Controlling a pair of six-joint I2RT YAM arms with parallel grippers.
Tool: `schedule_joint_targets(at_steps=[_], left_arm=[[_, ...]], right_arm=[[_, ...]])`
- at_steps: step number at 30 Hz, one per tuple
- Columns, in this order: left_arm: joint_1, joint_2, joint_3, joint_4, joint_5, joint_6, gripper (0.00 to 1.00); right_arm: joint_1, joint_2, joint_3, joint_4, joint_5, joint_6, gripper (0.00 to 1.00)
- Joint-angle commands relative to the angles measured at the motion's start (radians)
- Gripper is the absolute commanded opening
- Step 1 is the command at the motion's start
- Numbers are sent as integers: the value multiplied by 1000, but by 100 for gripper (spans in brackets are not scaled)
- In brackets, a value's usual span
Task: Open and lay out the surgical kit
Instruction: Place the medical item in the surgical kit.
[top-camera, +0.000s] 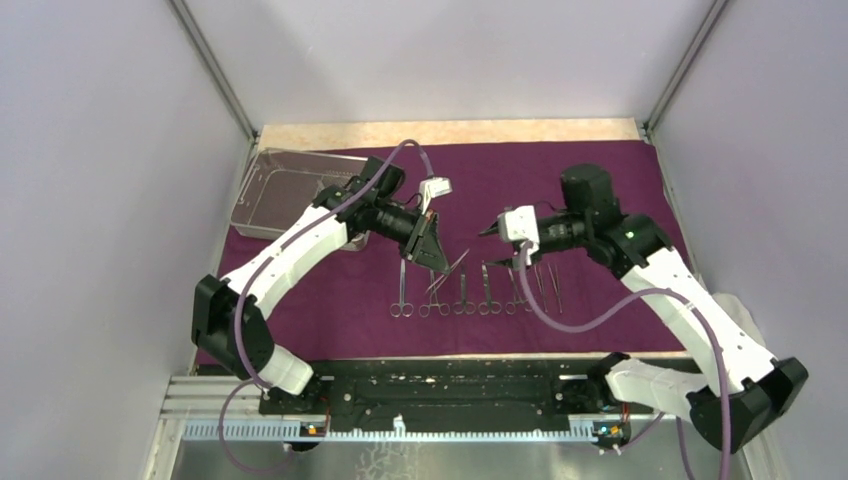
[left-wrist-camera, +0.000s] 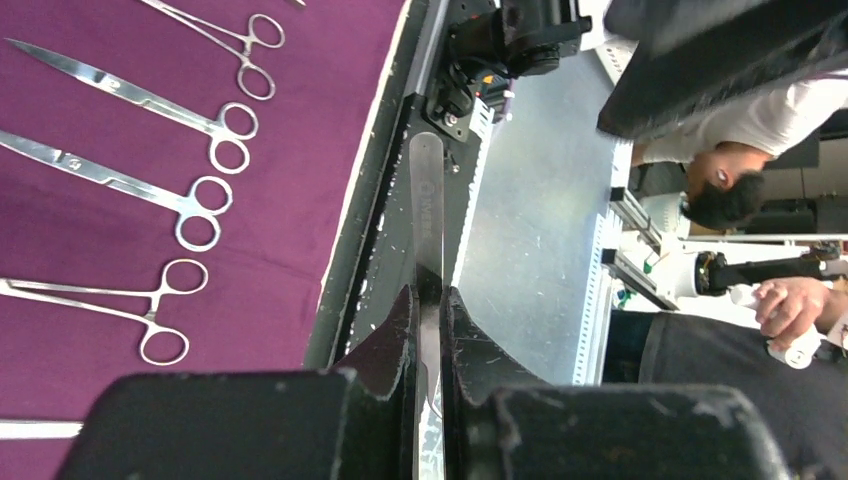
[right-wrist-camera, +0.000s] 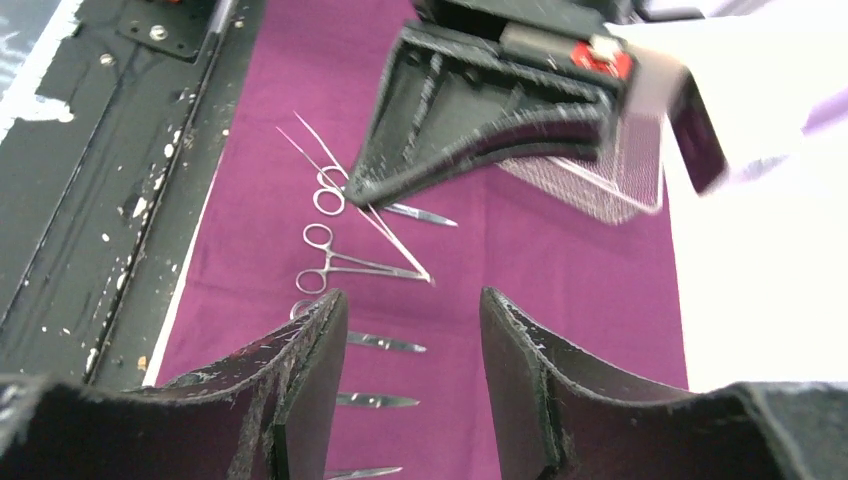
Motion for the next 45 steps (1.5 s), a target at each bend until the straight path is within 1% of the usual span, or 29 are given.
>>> schedule_joint_targets(at_steps=[1,8,16,21,26,28,33,35,36,37,39,40,41,43,44,45], left_arm=[[-8,-7,12,-9,99,42,1],[-21,18,17,-11,120,36,1],[-42,31,0,-15,141,35,0],[-51,39,5,-24,132,34,0],[-53,37,8,-28,124,30,0],[-53,36,7,-27,120,26,0],[-54,34,0,-29,113,24,0],[-54,34,2,-26,115,23,0],[-54,33,4,-22,115,18,0],[-54,34,6,-18,114,16,2],[-52,30,18,-14,89,7,23],[-49,24,25,-12,79,6,28],[-40,17,32,-9,70,5,35],[-12,-9,52,-9,0,-7,60],[11,-27,63,-5,-51,-17,69],[54,-47,72,-3,-121,-34,75]], right_arm=[[138,67,97,-141,72,-254,51],[261,124,117,-159,194,-315,49],[285,144,110,-158,279,-372,45],[294,161,111,-155,288,-385,42],[309,179,117,-160,290,-391,36],[315,184,122,-161,286,-392,32],[324,197,137,-183,280,-387,17],[332,206,144,-194,275,-381,9],[333,208,144,-194,271,-372,3],[335,207,143,-196,266,-362,0],[336,202,133,-197,254,-333,0],[336,193,122,-190,254,-306,0],[336,180,104,-182,256,-281,0],[337,135,33,-142,262,-201,0],[335,102,-11,-103,274,-126,0],[335,67,-56,-55,289,-43,0]])
